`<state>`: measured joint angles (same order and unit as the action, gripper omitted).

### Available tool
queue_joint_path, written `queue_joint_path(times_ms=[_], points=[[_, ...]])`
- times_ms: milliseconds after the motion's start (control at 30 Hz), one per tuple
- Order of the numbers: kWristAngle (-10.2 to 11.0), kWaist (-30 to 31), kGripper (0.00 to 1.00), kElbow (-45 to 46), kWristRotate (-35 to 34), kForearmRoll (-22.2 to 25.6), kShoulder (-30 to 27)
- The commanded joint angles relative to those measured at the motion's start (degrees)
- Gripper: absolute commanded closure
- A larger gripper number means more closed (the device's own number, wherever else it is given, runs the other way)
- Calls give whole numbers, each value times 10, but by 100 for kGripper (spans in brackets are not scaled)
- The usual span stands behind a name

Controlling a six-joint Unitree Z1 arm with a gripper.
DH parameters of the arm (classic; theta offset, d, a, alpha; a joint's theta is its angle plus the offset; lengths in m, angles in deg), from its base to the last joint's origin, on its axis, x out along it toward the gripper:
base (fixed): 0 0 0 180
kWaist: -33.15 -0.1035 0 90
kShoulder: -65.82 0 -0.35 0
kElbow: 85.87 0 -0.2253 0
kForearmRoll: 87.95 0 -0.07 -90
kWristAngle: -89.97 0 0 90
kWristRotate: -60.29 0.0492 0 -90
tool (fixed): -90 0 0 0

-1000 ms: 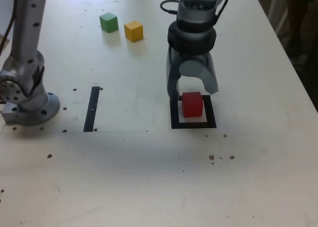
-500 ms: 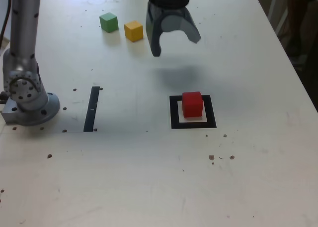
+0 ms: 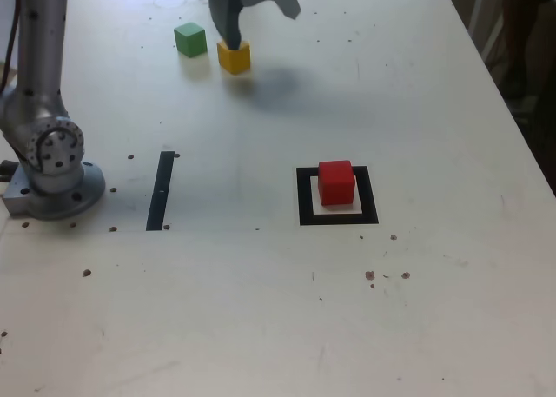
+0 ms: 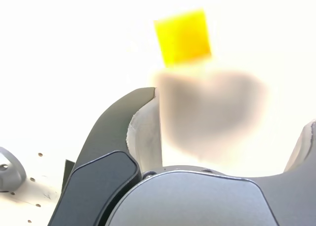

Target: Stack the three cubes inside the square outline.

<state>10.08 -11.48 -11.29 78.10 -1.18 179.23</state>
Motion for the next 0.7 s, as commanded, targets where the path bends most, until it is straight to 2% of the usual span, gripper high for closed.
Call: queue_joint_path(times_ms=[0,300,667], points=[[0,-18,5,-13,4,14,16],[-6,-51,9,-24,6,17,58],[5,-72,16,-23,9,-7,101]])
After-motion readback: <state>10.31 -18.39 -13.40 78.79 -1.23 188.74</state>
